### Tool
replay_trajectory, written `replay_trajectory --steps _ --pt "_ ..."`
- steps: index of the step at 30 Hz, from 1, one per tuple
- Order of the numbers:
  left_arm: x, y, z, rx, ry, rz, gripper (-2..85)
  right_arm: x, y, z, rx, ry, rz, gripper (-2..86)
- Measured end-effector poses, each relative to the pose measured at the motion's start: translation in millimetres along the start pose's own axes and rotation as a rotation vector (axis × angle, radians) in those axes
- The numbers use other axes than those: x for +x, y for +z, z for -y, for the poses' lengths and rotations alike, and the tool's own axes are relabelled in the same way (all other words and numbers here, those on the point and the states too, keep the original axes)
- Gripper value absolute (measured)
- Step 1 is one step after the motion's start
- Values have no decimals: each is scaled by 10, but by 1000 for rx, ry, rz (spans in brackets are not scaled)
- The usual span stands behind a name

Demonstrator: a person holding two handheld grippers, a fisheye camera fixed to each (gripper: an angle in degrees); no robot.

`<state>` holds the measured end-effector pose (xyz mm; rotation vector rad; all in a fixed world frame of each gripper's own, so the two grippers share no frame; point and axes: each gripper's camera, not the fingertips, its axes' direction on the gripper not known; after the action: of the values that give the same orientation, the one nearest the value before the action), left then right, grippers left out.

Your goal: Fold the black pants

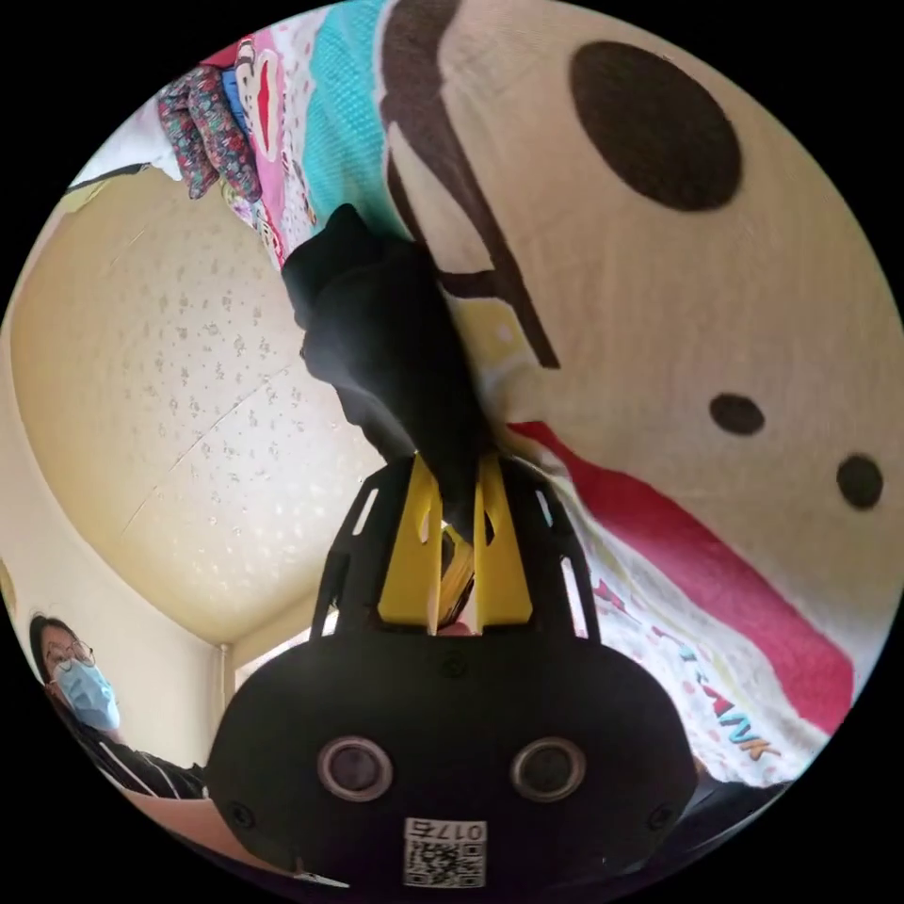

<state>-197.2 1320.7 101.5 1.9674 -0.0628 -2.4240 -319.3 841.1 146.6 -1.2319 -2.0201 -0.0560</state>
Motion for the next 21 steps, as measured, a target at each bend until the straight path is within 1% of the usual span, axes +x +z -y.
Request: replay_trajectory --steps 2,4,7,10,12,16,19,21 --pt "-30 -39 -81 24 -14 -28 -9 -130 -35 -19 -65 -50 -22 58" --pt "-57 -72 -171 38 -24 -67 -8 -370 -108 -63 -133 -109 -108 46" --pt "-8 -93 -339 35 17 -116 -4 -689 -273 -92 -213 -138 -221 33" --pt "126 -141 -512 49 72 -219 22 -1011 -574 -158 -233 -156 -318 25" --pt "296 -256 -644 93 134 -276 37 -1137 -784 -242 -231 -121 -348 23" --pt "685 -457 -750 188 276 -219 35 -1246 -1290 -539 -215 17 -356 22" --pt "1099 -386 -655 184 432 -97 21 -1310 -1583 -760 -211 69 -390 20" --pt "1401 -94 -504 130 567 43 6 -1380 -1711 -871 -214 64 -418 19"
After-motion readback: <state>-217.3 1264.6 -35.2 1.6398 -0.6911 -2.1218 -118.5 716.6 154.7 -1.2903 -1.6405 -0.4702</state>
